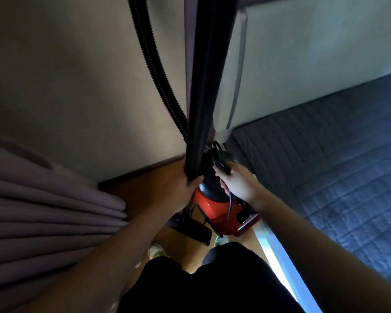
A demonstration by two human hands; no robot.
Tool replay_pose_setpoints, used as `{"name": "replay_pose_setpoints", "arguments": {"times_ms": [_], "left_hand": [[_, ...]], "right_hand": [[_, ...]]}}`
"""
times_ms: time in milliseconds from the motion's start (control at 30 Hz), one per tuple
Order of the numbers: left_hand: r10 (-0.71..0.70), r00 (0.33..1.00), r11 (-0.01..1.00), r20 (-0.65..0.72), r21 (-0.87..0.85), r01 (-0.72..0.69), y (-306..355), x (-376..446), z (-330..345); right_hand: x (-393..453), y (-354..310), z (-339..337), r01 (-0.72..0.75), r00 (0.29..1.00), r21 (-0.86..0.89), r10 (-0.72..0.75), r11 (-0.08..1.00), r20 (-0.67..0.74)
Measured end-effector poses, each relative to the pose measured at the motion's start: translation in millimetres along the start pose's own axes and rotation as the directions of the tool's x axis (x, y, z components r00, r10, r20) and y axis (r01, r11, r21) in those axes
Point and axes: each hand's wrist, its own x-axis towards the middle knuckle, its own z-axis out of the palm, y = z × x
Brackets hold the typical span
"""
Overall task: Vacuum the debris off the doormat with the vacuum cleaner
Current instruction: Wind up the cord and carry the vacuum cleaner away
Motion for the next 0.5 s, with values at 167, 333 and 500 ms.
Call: {"name": "replay_pose_setpoints", "arguments": {"times_ms": [167,333,500], "left_hand": [[0.019,0.999,0.999,-0.032,0.027,-0.018,39,-2,-12],[0.077,0.991,0.994,-0.107,0.084,-0.068,77,-2,-21],[0.101,0.986,0.986,-0.129,0.143,-0.082,101,-4,-25]], "right_hand": [[-5,-29,-24,0.051,0.999,0.022,-0.051,0.998,-0.019],[-14,-56,-52,0.077,0.997,0.052,-0.077,0.996,0.008],[-23,-79,-73,0.045,0.996,0.067,-0.050,0.997,0.068]]}}
